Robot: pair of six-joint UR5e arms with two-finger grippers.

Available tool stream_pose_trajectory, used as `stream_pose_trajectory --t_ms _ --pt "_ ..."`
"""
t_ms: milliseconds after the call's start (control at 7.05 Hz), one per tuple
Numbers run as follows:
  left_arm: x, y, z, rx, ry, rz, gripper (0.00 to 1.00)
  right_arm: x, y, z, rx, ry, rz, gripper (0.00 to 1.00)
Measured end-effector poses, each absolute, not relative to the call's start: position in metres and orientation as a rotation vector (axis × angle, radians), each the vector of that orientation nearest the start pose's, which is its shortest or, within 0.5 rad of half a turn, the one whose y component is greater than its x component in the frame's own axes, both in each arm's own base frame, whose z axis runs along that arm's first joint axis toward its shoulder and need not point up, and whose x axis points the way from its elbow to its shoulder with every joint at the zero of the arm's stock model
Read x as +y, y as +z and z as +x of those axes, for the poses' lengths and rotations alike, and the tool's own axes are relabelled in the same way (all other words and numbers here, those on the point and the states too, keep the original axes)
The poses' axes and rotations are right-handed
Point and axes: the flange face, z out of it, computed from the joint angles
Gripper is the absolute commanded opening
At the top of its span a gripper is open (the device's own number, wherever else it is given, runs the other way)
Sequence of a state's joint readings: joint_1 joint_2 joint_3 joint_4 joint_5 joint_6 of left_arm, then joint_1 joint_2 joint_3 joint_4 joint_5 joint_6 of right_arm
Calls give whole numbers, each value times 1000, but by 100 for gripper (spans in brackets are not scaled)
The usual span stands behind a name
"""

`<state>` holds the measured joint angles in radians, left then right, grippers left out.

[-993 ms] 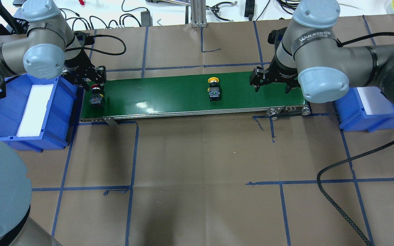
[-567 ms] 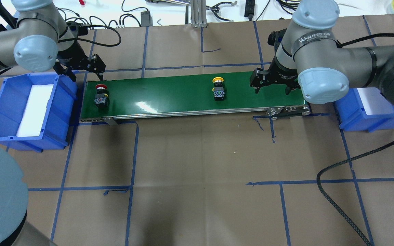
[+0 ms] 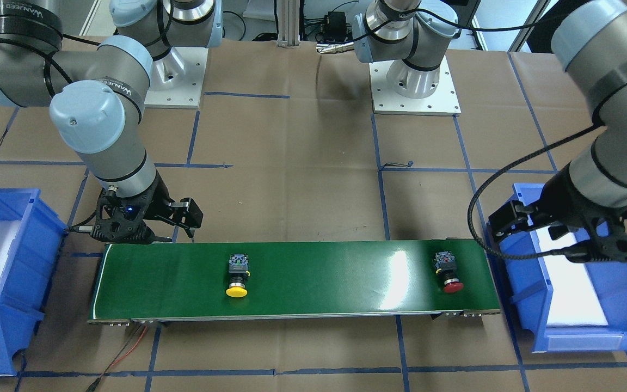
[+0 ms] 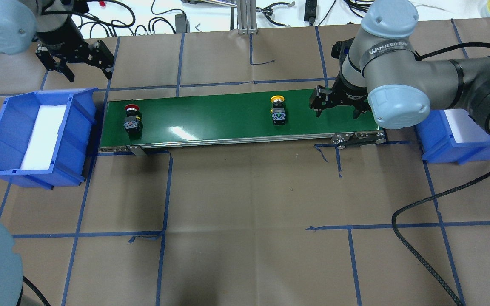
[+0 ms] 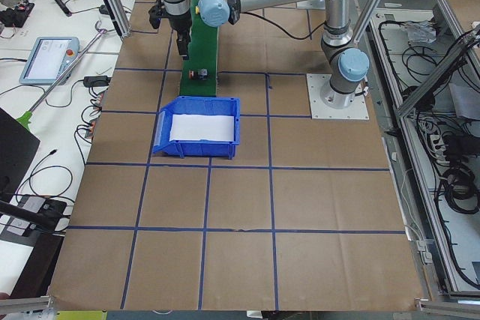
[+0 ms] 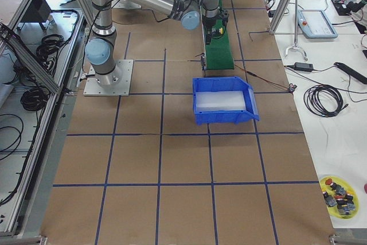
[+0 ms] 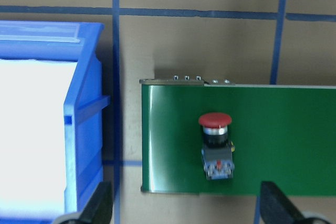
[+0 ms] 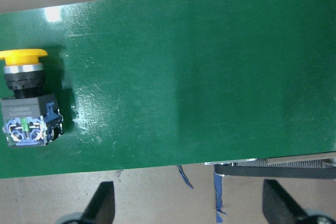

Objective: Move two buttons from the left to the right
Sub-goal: 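Lower the right gripper onto the yellow button and grasp it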

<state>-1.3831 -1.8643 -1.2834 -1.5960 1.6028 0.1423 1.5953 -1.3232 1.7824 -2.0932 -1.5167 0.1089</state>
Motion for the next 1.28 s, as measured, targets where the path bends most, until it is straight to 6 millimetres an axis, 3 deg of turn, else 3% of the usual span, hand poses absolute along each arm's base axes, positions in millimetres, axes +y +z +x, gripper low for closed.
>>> stream_pose_trajectory --t_ms 284,567,851,1276 --pt "-588 515 -65 3113 17 -113 99 -575 307 154 3064 -139 168 100" --pt "-555 526 -123 3108 10 -94 99 -605 299 161 3051 -163 230 100" --pt "-530 512 -138 3114 57 1 99 -621 290 171 3018 -149 233 100" --pt "-515 492 -131 3118 55 107 99 -625 268 189 2952 -80 209 99"
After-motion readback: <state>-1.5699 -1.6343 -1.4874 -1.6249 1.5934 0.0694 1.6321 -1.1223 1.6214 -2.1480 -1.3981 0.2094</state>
